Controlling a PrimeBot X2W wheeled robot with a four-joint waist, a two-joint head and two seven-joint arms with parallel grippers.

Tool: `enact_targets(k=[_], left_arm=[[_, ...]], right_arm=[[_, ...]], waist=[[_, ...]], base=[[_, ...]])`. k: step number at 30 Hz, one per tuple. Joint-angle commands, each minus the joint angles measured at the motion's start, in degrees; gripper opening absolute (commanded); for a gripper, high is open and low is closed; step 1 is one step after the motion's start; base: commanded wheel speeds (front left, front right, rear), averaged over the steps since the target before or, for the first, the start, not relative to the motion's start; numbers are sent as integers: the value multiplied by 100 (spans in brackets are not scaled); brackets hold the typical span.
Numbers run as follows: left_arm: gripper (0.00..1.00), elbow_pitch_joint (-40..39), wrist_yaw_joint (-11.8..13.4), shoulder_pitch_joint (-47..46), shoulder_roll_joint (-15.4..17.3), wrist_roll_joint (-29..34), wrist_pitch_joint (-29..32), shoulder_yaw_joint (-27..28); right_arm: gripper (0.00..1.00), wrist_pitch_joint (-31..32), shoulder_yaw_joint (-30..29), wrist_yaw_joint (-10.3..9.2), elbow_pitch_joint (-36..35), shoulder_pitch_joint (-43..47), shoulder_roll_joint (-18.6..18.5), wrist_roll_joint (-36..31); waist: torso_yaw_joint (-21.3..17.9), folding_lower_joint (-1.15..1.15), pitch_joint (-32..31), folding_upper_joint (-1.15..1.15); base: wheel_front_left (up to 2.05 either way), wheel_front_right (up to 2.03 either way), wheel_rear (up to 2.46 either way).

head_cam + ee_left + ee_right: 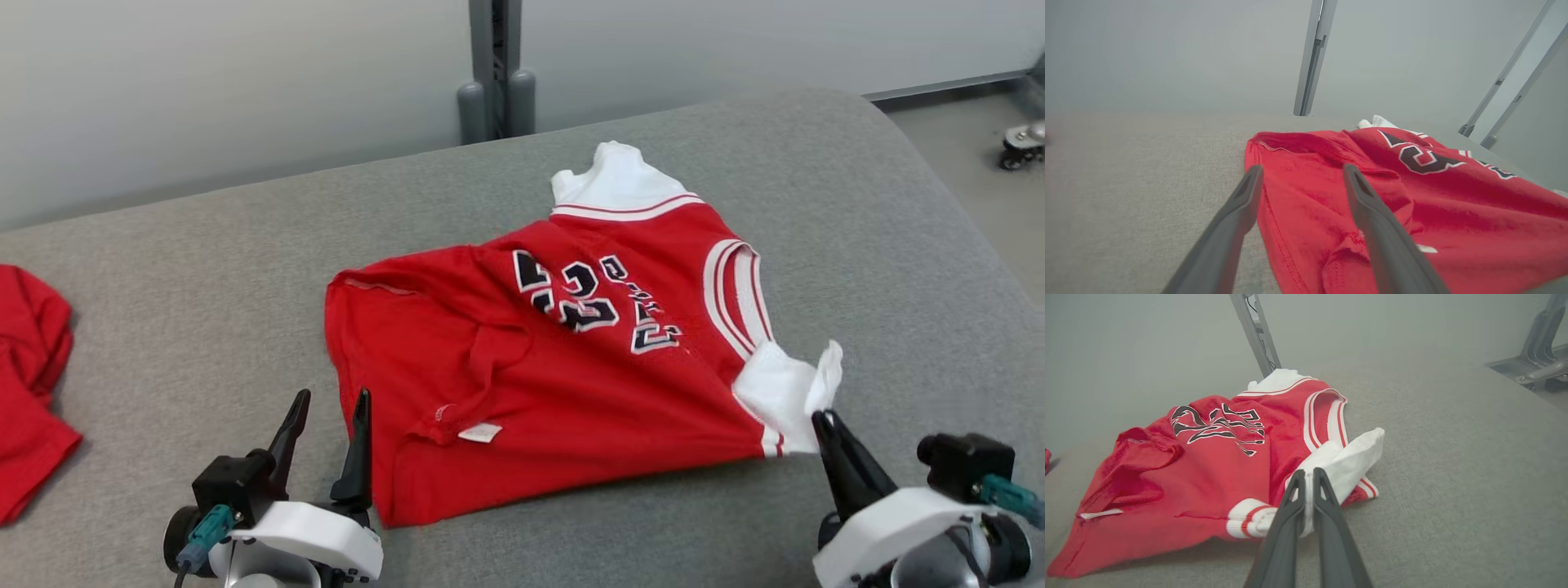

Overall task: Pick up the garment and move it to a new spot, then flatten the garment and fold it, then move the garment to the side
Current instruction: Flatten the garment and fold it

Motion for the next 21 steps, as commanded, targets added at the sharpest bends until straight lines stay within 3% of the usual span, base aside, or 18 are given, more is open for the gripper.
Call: enact_targets(k=[1,4,5,6,14,21], left_arm=[[100,-20,-28,-68,25,28,-23,39],[100,-30,-54,-122,22,41,-23,75],[100,-23,-59,-132,22,39,-22,81],[100,-7,-78,-141,24,45,-23,78],[100,50,-78,-140,24,-11,-23,-69],[100,-23,-24,-71,27,-64,-23,-174]], right_arm=[[0,117,2,-3,-223,269,-27,129],[1,339,-105,-2,-615,799,-31,388],[67,418,-149,-3,-671,942,-29,381],[100,629,-216,-2,-742,1143,-28,436],[100,832,-287,-2,-1350,963,-26,165],[100,538,134,-2,-1815,297,-28,51]], waist=[[-229,0,19,0],[-371,0,45,0],[-406,0,46,0],[-449,0,47,0],[-265,0,-77,0],[181,0,-163,0]], base=[[0,0,0],[0,0,0],[0,0,0],[0,0,0],[0,0,0],[0,0,0]])
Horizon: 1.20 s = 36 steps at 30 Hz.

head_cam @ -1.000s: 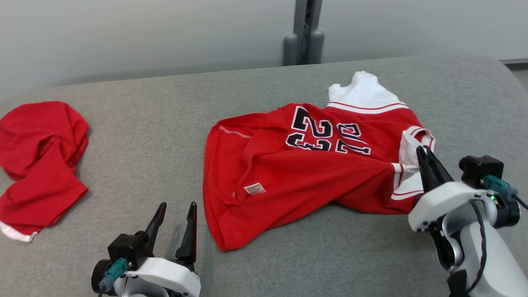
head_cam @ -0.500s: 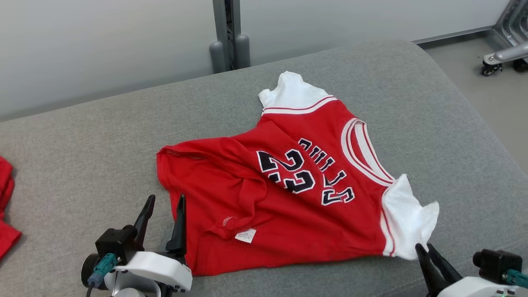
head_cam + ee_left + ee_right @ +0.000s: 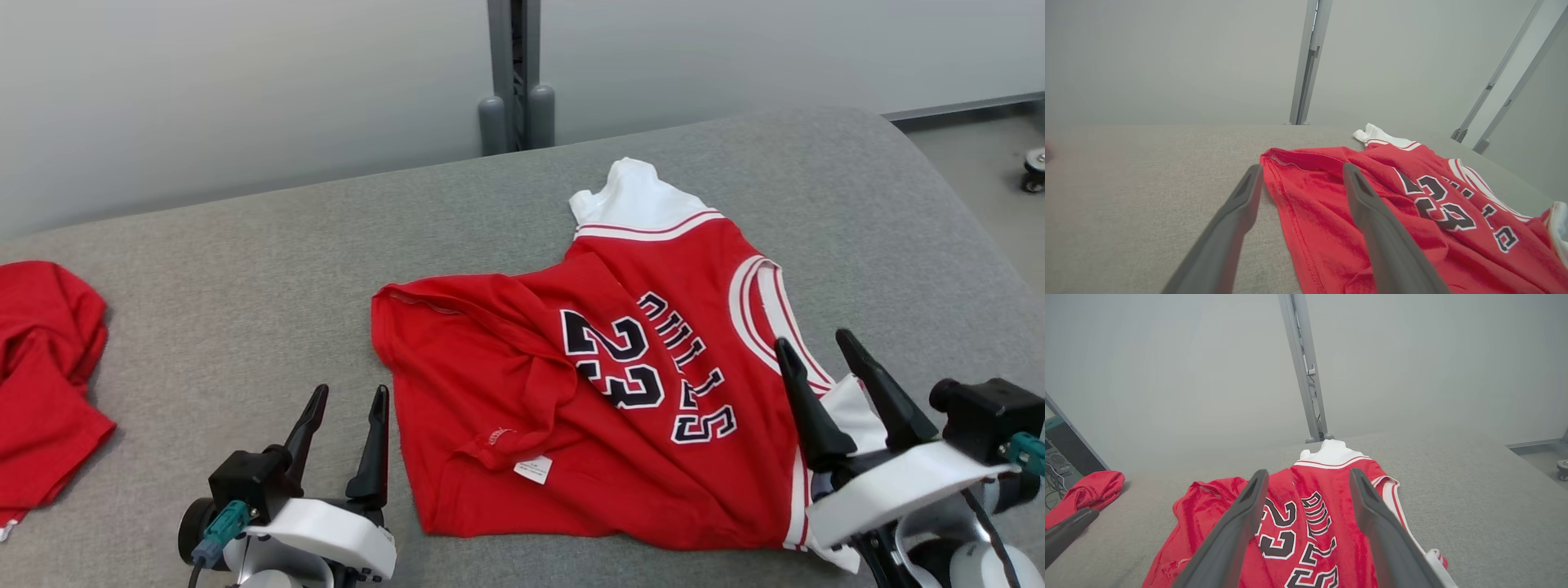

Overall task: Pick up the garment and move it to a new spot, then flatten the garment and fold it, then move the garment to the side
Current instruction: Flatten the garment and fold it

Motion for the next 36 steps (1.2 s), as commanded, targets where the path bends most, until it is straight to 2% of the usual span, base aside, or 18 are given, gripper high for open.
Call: enact_targets(k=[1,9,14,18,24,29,32,36], left_arm=[[100,-28,20,11,25,-45,-23,-2],[100,-136,-41,-19,24,-103,-23,-123],[100,-125,-91,-124,24,20,-23,-103],[100,-12,-175,-414,22,-70,-23,-269],[100,369,-298,-1461,26,-271,16,-966],[100,920,-115,-2151,29,-759,620,-1250],[100,1285,36,-2446,29,-1120,986,-1241],[100,1540,187,-2679,27,-1366,1171,-1249]], right_arm=[[100,-82,12,-2,-3,-57,-28,69],[100,-1094,181,-2,736,-690,-27,-55],[100,-1393,242,-2,1113,-795,-29,-48],[100,-1562,225,-2,1220,-933,-28,-59],[100,-1675,288,-2,1033,-1111,-30,-142],[100,-1736,449,-2,852,-1195,-25,-120],[100,-1784,573,-2,799,-1227,-29,34],[100,-1847,551,-2,839,-1218,-28,23]], waist=[[140,0,-20,0],[654,0,133,0],[709,0,251,0],[561,0,442,0],[124,0,918,0],[-168,0,1205,0],[-332,0,1337,0],[-427,0,1426,0]], base=[[0,0,0],[0,0,0],[0,0,0],[0,0,0],[0,0,0],[0,0,0],[0,0,0],[0,0,0]])
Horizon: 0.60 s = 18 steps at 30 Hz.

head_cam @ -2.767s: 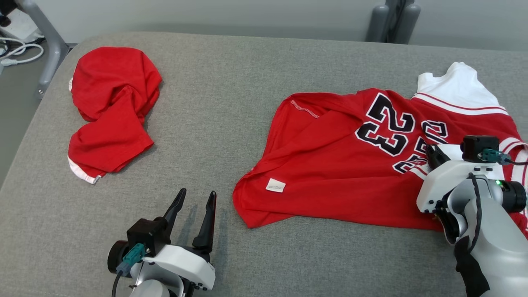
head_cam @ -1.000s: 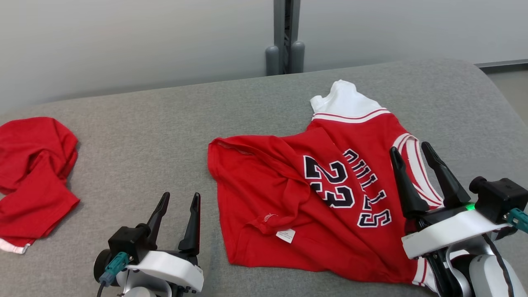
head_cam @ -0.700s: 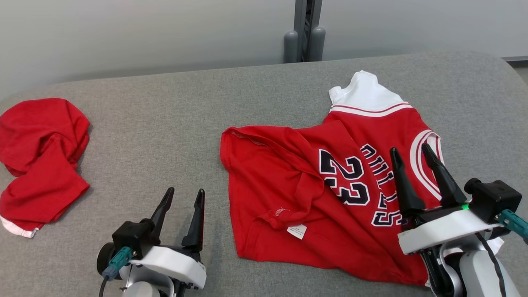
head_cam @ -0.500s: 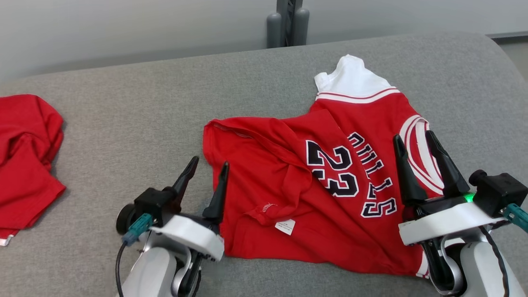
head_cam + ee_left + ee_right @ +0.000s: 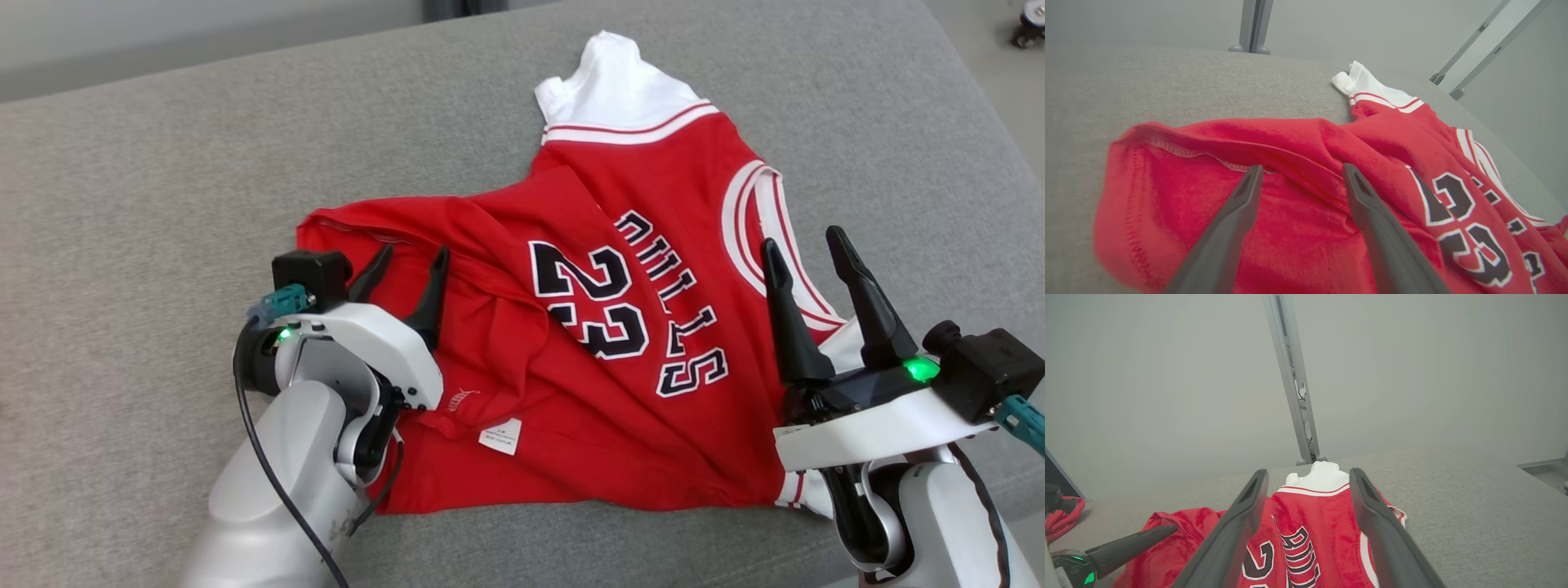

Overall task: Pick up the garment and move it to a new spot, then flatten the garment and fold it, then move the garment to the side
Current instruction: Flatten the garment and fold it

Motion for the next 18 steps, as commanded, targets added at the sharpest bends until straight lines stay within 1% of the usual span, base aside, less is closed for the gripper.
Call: enact_targets(k=[1,3,5,8,13,14,15,16,18], left_arm=[[100,57,47,-138,30,-63,26,7],[100,139,59,-260,29,-219,7,-9],[100,190,-5,-343,29,-387,-21,-33],[100,255,-20,-438,30,-606,-50,-89],[100,465,123,-580,29,-683,-33,-184],[86,511,132,-594,28,-698,-19,-201],[20,547,140,-607,29,-714,1,-216],[0,592,148,-619,30,-747,29,-232],[0,691,123,-673,29,-768,24,-271]], right_arm=[[100,-62,-27,-2,24,-28,-27,4],[100,-111,-37,-2,53,-20,-24,-3],[100,-141,-63,-2,95,-19,-26,-10],[100,-172,-108,-2,150,-33,-26,-5],[100,-233,-124,-2,219,-83,-26,0],[100,-245,-124,-2,229,-86,-26,9],[100,-254,-129,-2,240,-88,-26,15],[100,-267,-133,-2,252,-84,-26,15],[100,-293,-139,-2,295,-83,-26,-5]], waist=[[-104,0,102,0],[-139,0,136,0],[-166,0,160,0],[-187,0,182,0],[-214,0,195,0],[-217,0,193,0],[-217,0,192,0],[-214,0,189,0],[-192,0,186,0]], base=[[0,0,0],[0,0,0],[0,0,0],[0,0,0],[0,0,0],[0,0,0],[0,0,0],[0,0,0],[0,0,0]])
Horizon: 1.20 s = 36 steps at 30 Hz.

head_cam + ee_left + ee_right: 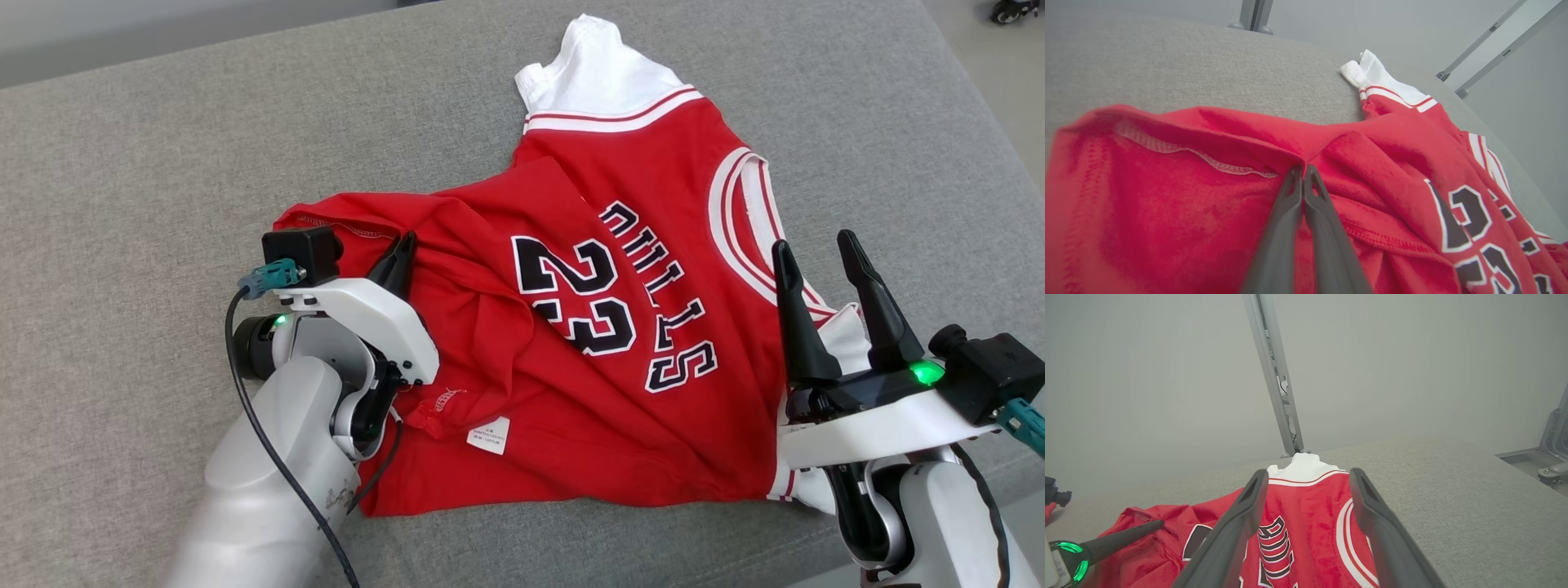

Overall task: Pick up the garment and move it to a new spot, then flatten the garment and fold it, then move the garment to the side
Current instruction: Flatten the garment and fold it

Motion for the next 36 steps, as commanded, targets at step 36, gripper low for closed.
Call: enact_targets(k=[36], left_arm=[[0,-543,-793,-1331,2059,105,1059,-107]], right_arm=[[100,-158,301,-2,259,-394,-25,114]], waist=[[166,0,109,0]], base=[[0,0,0]])
